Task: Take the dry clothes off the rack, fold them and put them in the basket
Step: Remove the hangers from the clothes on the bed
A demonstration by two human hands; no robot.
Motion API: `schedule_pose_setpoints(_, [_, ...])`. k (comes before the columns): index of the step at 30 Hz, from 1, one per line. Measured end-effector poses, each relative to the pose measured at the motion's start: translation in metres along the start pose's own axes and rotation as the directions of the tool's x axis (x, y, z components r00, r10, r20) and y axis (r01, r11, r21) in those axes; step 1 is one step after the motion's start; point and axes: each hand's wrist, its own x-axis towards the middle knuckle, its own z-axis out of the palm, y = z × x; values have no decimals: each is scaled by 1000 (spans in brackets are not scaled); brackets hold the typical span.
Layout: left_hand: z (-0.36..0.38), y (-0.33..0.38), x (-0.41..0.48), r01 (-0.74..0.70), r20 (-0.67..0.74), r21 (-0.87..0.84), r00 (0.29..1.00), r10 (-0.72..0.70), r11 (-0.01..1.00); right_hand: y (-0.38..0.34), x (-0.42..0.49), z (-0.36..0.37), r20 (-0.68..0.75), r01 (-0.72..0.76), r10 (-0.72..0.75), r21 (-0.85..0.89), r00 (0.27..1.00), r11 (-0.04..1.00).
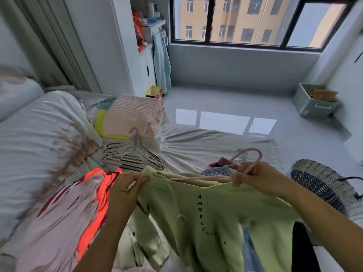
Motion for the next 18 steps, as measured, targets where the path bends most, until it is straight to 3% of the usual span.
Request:
schedule_pose_setpoints(3, [-1, -21, -5, 132, -73, -25, 988, -133, 991, -3, -2, 10, 26, 20, -21, 48, 999, 999])
schedule_pose_setpoints(5, [4, -19, -7, 225, -65, -100, 971, -232, 969, -14, 0, 17, 118, 59, -71, 100, 990, 993])
schedule_pose_setpoints(7, [14, -9, -6, 298, 33, -204, 954, -298, 932, -28, 3, 25, 229, 62, -91, 132, 969, 989])
schedule_pose_setpoints(9, [25, -1, -4, 352, 142, -246, 935, -326, 903, -35, 8, 36, 240, 100, -124, 109, 963, 989])
schedule_pose_setpoints(10, [31, 2, -2, 359, 149, -231, 931, -332, 904, -37, 10, 41, 216, 127, -147, 103, 965, 987])
schedule_pose_setpoints(14, [51, 3, 4, 355, 143, 109, 919, -368, 929, -39, 15, 57, 159, 181, -189, 66, 969, 981])
schedule_pose_setpoints(16, [55, 8, 9, 392, 148, 114, 902, -405, 913, -41, 12, 60, 154, 196, -198, 28, 968, 980])
schedule_pose_setpoints(18, [54, 2, 15, 329, 187, 120, 919, -347, 936, -39, 8, 58, 158, 194, -192, -2, 969, 981])
